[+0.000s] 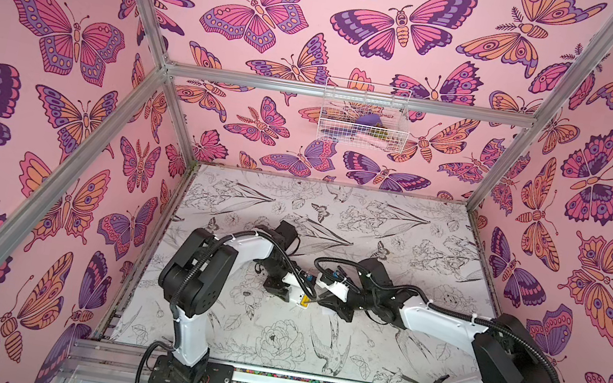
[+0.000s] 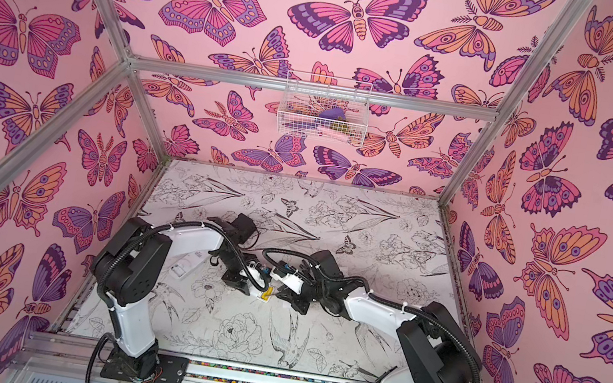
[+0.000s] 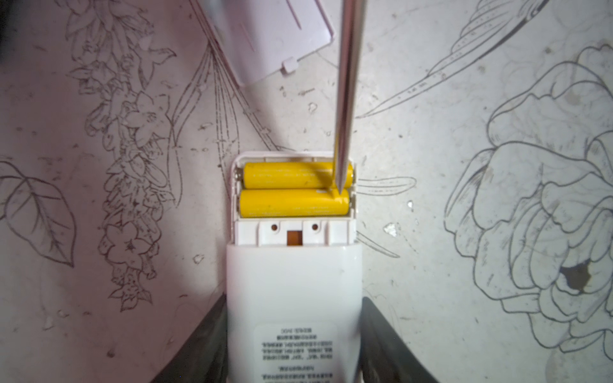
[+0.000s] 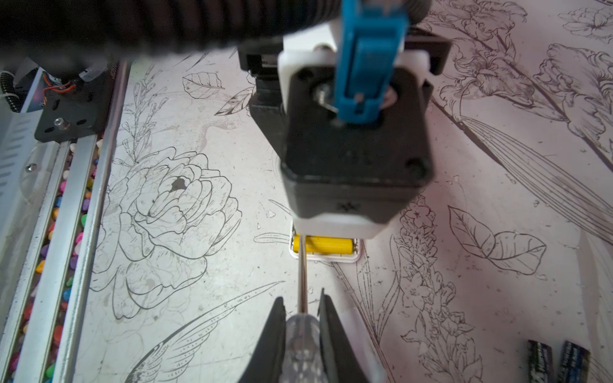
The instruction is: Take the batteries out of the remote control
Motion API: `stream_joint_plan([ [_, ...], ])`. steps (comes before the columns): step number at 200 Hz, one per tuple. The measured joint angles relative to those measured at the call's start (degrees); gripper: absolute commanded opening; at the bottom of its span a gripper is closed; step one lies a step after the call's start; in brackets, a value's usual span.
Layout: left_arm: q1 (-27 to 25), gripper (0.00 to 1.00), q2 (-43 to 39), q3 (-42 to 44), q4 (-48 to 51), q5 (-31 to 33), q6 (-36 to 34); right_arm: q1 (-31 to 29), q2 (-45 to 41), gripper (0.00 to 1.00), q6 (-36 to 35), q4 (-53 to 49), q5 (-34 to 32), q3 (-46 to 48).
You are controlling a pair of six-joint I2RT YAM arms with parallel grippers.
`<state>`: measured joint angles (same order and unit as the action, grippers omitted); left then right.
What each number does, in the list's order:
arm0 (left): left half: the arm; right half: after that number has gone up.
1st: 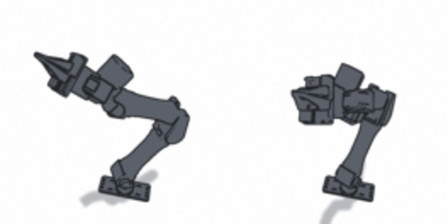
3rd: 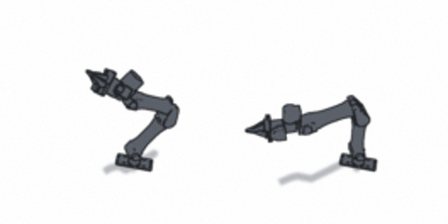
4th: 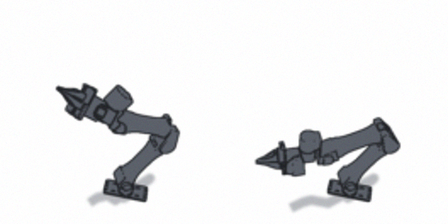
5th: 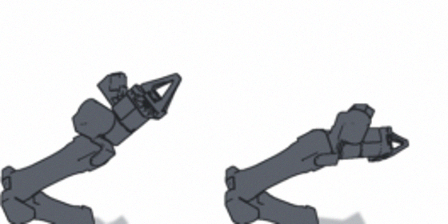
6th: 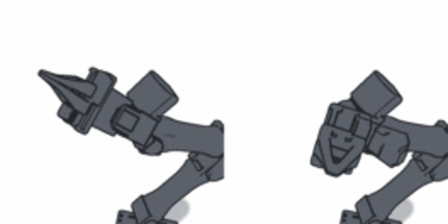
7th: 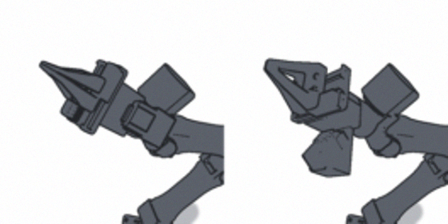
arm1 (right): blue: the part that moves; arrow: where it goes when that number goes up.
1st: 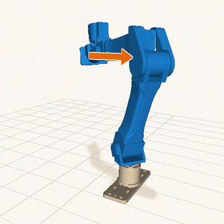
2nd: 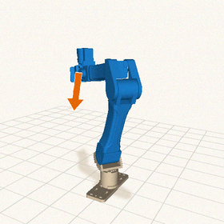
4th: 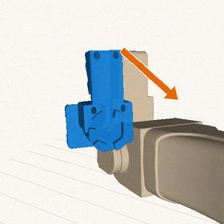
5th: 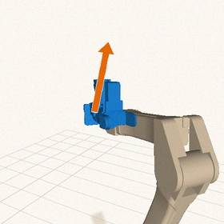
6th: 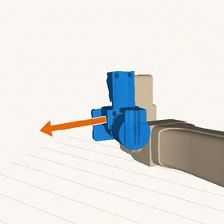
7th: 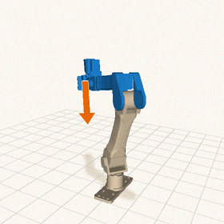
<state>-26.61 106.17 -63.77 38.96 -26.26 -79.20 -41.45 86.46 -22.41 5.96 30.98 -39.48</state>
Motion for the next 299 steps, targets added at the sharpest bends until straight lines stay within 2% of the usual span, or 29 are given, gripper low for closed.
stream_joint_plan([
  [218,0.0,0.38,0.0,-0.07,0.02,0.17,0.74,-0.81,-2.91,0.0,-0.31,-3.1,-0.39,0.0],
  [299,0.0,0.38,0.0,-0.11,0.04,0.2,1.29,-1.36,-1.29,0.0,-0.37,-3.58,-0.55,-0.09],
])
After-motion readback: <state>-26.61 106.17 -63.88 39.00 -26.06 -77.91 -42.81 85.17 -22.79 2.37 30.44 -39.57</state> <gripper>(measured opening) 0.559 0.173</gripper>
